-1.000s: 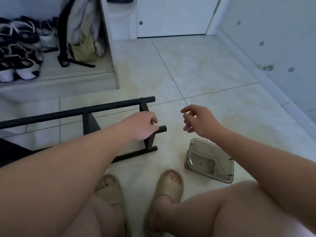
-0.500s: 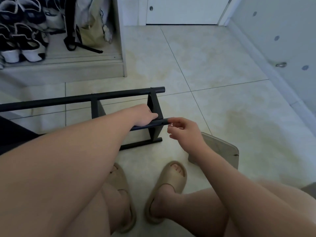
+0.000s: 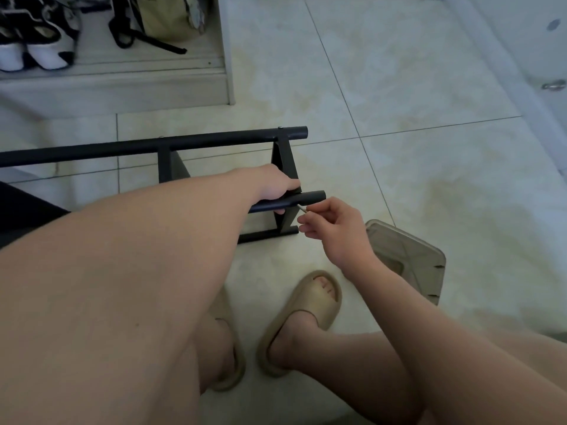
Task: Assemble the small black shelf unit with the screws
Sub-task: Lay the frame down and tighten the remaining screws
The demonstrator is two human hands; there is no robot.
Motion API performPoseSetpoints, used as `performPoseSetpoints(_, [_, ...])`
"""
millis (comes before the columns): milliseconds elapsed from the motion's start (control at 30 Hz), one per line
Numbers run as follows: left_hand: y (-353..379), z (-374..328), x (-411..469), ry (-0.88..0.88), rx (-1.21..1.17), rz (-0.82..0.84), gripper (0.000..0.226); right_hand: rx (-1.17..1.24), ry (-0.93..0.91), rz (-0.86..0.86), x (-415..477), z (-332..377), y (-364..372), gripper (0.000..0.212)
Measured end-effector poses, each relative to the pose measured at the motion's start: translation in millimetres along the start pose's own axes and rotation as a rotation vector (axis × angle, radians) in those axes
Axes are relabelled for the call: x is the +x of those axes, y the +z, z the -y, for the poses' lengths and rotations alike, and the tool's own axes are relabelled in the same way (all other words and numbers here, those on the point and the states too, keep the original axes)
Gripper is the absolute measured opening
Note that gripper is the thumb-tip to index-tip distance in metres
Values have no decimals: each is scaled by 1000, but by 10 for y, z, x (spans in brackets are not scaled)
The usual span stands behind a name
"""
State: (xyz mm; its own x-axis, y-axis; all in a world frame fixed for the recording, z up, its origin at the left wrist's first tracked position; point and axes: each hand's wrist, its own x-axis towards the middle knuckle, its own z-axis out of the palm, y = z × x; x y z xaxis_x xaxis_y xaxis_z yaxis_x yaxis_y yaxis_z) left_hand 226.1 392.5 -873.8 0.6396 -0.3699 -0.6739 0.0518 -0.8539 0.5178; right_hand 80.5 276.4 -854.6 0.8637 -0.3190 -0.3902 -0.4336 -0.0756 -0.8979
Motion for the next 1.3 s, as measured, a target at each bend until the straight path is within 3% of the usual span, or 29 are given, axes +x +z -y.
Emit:
performPoseSetpoints(833, [91,116,-59,-15,-4,82,54,81,-20,-106,-204,-154,57,16])
performPoseSetpoints(1300, [161,119,-62,-28,-71,119,47,-117,-55,-136,-119,-295,154,23])
